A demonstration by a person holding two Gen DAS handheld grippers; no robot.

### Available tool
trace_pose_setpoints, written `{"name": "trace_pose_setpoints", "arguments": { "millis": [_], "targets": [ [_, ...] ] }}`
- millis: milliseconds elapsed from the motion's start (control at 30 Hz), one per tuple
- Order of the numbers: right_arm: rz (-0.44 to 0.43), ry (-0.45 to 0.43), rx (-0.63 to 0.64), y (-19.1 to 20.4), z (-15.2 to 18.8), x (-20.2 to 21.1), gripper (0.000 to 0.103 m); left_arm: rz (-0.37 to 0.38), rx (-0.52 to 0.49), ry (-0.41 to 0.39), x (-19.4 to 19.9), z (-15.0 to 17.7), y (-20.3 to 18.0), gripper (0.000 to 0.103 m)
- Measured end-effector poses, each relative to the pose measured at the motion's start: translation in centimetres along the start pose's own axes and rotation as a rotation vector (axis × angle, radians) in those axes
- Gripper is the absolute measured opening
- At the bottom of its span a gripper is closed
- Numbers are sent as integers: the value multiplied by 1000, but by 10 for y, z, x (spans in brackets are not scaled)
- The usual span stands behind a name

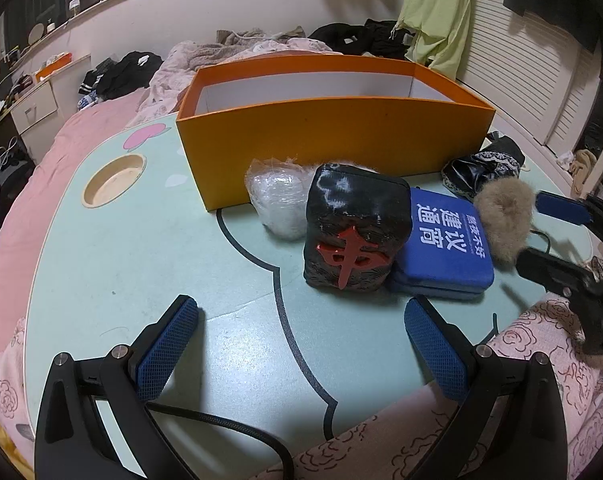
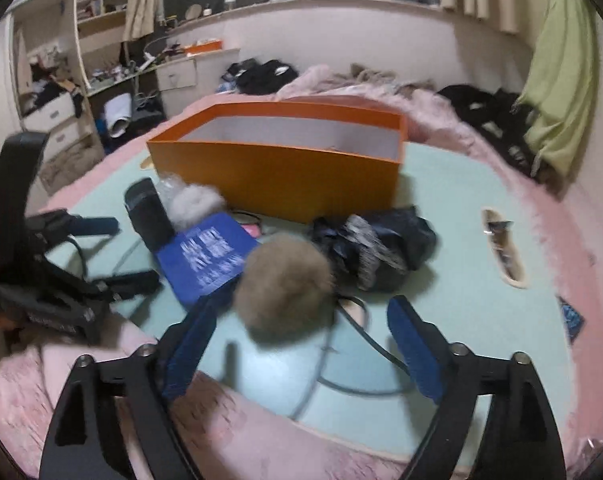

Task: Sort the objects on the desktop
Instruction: 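Lift the brown fur ball out and set it beside the blue tin, right gripper, then reach into the orange box and grasp the teal metal item with the left gripper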

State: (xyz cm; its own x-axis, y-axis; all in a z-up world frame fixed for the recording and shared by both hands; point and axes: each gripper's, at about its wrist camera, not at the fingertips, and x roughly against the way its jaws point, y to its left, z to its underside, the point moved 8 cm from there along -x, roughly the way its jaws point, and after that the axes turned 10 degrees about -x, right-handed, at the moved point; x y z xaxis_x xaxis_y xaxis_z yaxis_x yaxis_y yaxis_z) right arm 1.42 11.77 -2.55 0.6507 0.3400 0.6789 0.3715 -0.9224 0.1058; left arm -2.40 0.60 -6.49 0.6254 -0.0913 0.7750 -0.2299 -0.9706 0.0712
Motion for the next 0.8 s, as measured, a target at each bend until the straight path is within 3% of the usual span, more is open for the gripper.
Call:
{"name": "trace_pose_setpoints", "arguments": {
  "millis": [67, 100, 800],
  "targets": [
    [29, 46, -8, -10, 14, -11, 96, 0, 0, 0, 0, 0, 0, 103],
    [28, 34, -24, -13, 14, -12, 103, 0, 0, 1, -1, 0, 0, 103],
    [19, 49, -10, -12, 11, -13, 103, -5, 2, 9, 2, 5, -8, 103]
  ]
}}
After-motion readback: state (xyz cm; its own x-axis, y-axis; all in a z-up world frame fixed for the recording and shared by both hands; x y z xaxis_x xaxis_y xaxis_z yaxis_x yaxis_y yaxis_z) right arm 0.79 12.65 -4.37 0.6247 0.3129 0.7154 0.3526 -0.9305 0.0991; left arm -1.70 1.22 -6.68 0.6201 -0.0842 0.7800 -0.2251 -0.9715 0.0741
